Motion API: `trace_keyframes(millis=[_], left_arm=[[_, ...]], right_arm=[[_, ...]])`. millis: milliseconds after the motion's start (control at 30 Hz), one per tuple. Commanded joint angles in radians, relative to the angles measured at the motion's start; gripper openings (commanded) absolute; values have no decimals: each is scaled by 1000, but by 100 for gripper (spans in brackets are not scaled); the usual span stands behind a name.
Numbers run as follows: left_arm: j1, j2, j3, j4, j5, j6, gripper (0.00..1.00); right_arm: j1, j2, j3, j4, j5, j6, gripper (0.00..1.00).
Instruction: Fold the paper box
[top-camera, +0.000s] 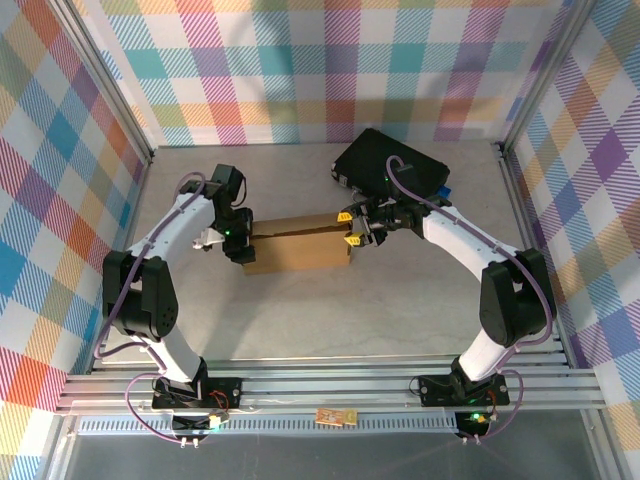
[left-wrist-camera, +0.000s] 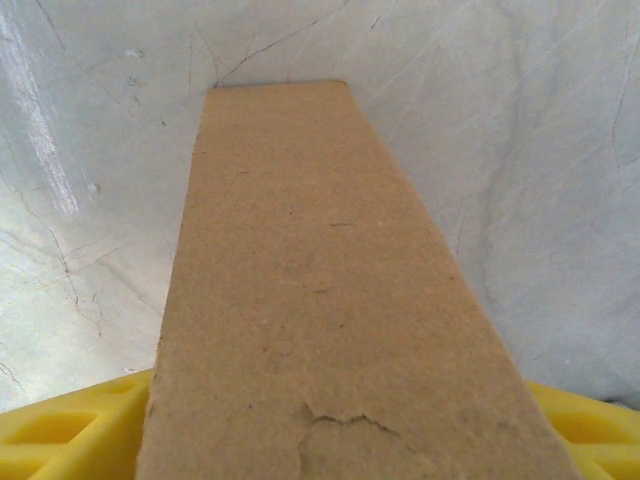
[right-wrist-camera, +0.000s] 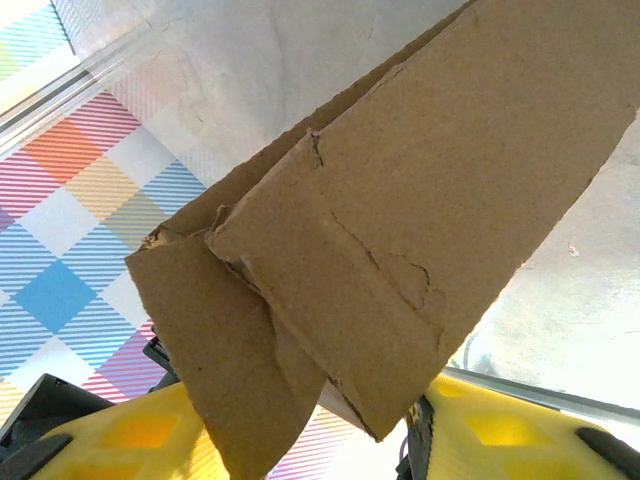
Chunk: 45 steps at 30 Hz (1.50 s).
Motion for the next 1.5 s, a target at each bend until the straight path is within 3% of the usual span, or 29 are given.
trace_keyframes(millis=[0,367,633,1000,1167,1467], left_arm=[[-8,14,-28,-58,-22,2,70],[-8,30,-56,-66,-31,17,52],[-8,37,-53,-89,-42,31,52],[-8,43,-47,-103,-49,28,49],[-8,42,-45,-101,-52,24,46],[-8,44,-45,-96,-52,24,44]], right_arm=[[4,37,-42,-112,49,2,46],[4,37,-46,-114,48,-3,46],[3,31,-45,-120,54,-14,48],[-24,-13,-65,-8,-9,-80,60],[-33,-42,8,-55,-27,-129,66],[-67,-85,-37,-48,-37,-116,65]])
